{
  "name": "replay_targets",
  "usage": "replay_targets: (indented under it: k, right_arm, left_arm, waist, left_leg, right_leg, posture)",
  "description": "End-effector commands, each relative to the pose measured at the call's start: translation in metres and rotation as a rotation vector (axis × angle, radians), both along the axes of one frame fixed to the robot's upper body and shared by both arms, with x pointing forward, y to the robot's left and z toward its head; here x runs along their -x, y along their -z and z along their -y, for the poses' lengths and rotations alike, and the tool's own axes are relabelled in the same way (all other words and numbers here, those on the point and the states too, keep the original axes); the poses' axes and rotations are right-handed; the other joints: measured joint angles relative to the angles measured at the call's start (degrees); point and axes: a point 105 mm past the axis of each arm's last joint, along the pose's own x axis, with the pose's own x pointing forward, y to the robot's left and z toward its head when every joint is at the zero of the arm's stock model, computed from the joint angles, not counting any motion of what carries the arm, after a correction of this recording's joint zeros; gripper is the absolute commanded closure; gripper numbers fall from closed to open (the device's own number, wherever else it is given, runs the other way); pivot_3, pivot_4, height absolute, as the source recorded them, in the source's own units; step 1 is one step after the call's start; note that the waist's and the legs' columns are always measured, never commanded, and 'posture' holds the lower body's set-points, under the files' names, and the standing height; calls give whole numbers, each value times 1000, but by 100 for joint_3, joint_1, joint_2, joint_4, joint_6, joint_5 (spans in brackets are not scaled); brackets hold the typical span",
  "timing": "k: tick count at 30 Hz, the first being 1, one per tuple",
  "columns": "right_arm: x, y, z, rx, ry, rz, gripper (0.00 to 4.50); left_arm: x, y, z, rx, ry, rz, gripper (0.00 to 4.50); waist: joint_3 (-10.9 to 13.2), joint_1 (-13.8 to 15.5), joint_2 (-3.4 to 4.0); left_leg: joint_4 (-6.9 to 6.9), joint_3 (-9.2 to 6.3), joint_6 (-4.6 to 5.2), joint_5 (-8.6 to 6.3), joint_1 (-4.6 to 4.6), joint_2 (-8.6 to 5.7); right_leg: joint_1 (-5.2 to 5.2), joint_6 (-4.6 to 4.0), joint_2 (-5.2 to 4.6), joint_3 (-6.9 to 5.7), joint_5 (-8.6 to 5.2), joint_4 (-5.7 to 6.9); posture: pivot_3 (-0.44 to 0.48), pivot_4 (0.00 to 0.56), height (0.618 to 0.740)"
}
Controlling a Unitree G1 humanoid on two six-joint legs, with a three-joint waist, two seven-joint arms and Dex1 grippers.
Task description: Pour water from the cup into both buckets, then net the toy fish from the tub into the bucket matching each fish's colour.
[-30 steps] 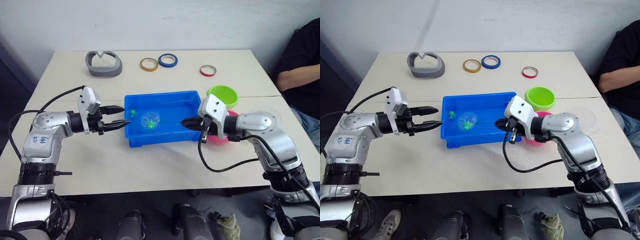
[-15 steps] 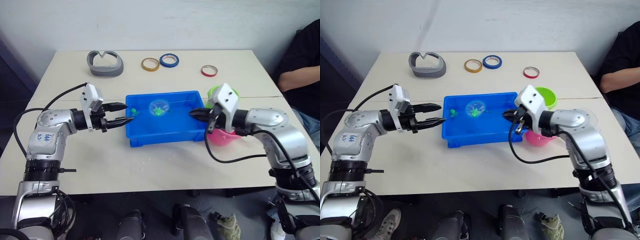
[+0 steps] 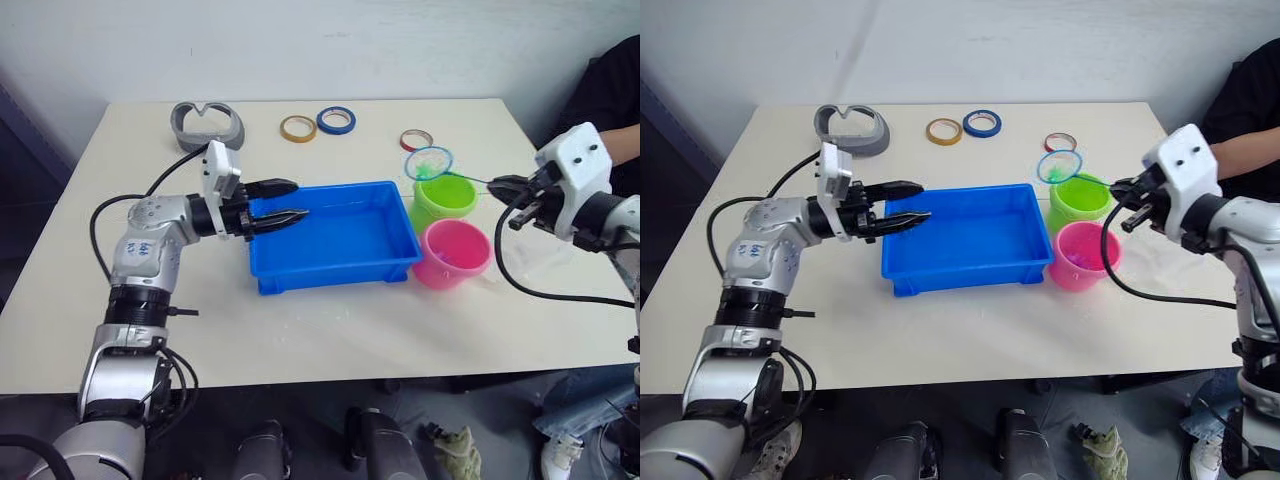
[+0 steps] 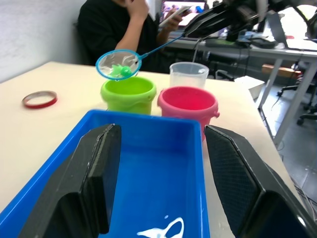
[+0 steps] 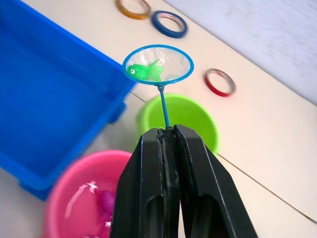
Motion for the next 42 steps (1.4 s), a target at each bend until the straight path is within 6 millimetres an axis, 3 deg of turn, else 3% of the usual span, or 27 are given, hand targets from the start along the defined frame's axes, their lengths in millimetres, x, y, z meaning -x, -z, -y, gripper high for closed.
replay_targets:
  k: [1,7,20,29,33,38,42]
  right_arm:
    - [-4,-9,19,63,94,70,4500]
    - [-12,3,34,263,161,91,4500]
    - [-11,14,9,1030,40,279,4500]
    - [-20,16,8,1386,-3,403,4500]
    - [-21,16,10,1476,-21,442,4500]
    - [-20,16,9,1429,-22,434,4500]
    - [-14,0,-3,1134,23,394,4500]
  left_arm:
    - [-2,-11,13,13,41,59,1530]
    - [-5,-13,22,23,62,76,1530]
    - [-4,-10,5,-8,7,73,1530]
    - [-2,-6,-7,-30,-45,66,1530]
    - [-1,-5,-9,-32,-59,64,1530]
    - [1,-3,-11,-35,-66,59,1530]
    - [1,-5,-21,-49,-107,60,1530]
  waist:
    - [0,9,0]
    - [0,5,0]
    - [0,-2,1]
    - [0,1,1]
    - [0,2,1]
    - [0,3,1]
    - [0,-14,1]
  left_leg:
    - [0,0,0,0,0,0]
    - [-2,1,1,0,-1,-2]
    - [-1,1,0,1,-1,0]
    - [-2,2,-3,2,-2,1]
    - [-1,1,-6,3,-1,2]
    - [0,2,-7,4,-1,1]
    - [0,1,-8,5,-1,3]
  right_leg:
    - [0,0,4,0,0,-2]
    - [0,1,4,1,0,-1]
    - [-1,1,4,3,1,-29]
    - [-1,1,5,4,1,-31]
    - [-1,1,5,4,1,-31]
    - [-1,1,6,4,1,-30]
    - [0,1,12,3,1,-30]
  posture:
    - [0,150,713]
    - [0,150,713]
    - [0,150,713]
    - [0,150,713]
    - [0,150,713]
    - [0,150,713]
    - [0,150,713]
